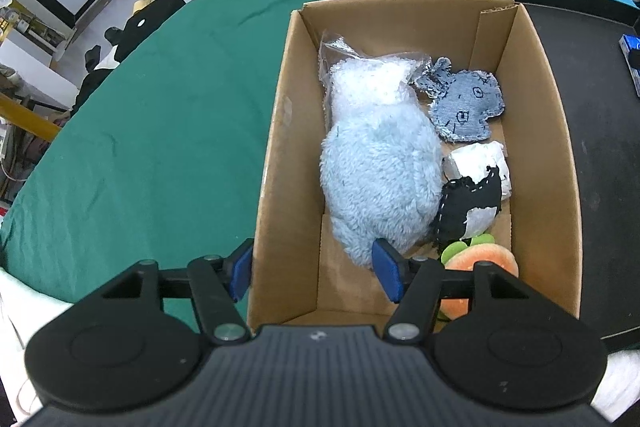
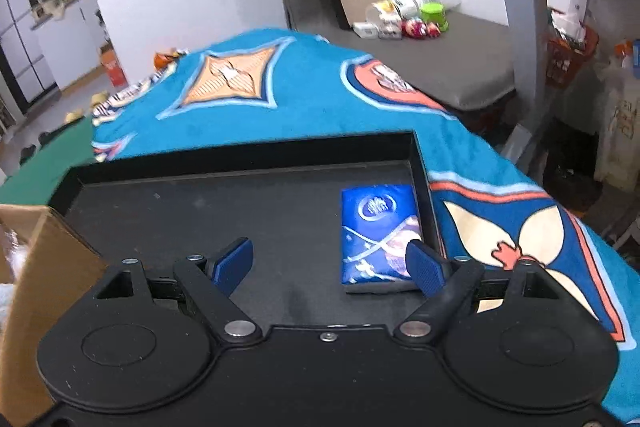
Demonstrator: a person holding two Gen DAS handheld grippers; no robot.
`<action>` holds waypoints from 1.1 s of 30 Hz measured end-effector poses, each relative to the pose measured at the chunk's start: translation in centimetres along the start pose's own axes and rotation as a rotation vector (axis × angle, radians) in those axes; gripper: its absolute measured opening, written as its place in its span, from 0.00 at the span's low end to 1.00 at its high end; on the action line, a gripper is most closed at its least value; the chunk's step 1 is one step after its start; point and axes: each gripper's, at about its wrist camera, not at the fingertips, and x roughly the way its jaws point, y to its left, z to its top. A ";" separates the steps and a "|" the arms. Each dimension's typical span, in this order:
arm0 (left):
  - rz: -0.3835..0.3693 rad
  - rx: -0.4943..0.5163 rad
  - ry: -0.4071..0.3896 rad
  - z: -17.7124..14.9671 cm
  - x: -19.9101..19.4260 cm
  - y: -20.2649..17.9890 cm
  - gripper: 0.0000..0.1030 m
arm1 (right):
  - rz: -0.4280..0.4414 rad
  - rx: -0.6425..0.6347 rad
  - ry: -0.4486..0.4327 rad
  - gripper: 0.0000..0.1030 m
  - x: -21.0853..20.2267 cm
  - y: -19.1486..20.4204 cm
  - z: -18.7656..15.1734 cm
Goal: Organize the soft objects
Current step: 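Move the right tool to the blue tissue pack and grasp it, then lift the blue tissue pack and carry it toward the box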
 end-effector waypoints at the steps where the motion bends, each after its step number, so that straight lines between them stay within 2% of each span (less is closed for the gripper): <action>1: 0.001 -0.001 0.004 0.1 0.1 0.0 0.59 | -0.006 0.002 0.009 0.79 0.2 -0.1 -0.1; 8: 0.002 -0.006 0.008 0.1 0.2 0.0 0.59 | -0.085 -0.007 0.072 0.75 1.9 -0.7 -0.9; 11: -0.007 -0.008 0.004 0.0 0.1 0.2 0.59 | -0.103 -0.037 0.075 0.66 2.1 -0.3 -1.2; 13: -0.011 -0.011 0.002 0.0 0.0 0.2 0.59 | -0.120 -0.050 0.072 0.52 2.1 -0.2 -1.2; 14: -0.013 -0.011 0.000 -0.1 -0.1 0.3 0.59 | -0.127 -0.051 0.070 0.48 2.1 -0.3 -1.2; 21: -0.019 -0.016 -0.013 -0.3 -0.3 0.4 0.59 | -0.160 -0.110 0.066 0.47 1.9 -0.3 -1.5; 27: -0.035 -0.020 -0.018 -0.5 -0.6 0.6 0.59 | -0.139 -0.146 0.106 0.49 0.9 0.0 -2.2; 29: -0.040 -0.018 -0.019 -0.5 -0.6 0.7 0.59 | -0.126 -0.141 0.124 0.53 0.4 0.1 -2.4; 31: -0.038 -0.012 -0.017 -0.5 -0.5 0.7 0.59 | -0.103 -0.126 0.135 0.69 -0.1 0.2 -2.5; 33: -0.036 -0.006 -0.018 -0.5 -0.5 0.6 0.59 | -0.106 -0.128 0.125 0.72 -0.3 0.5 -2.5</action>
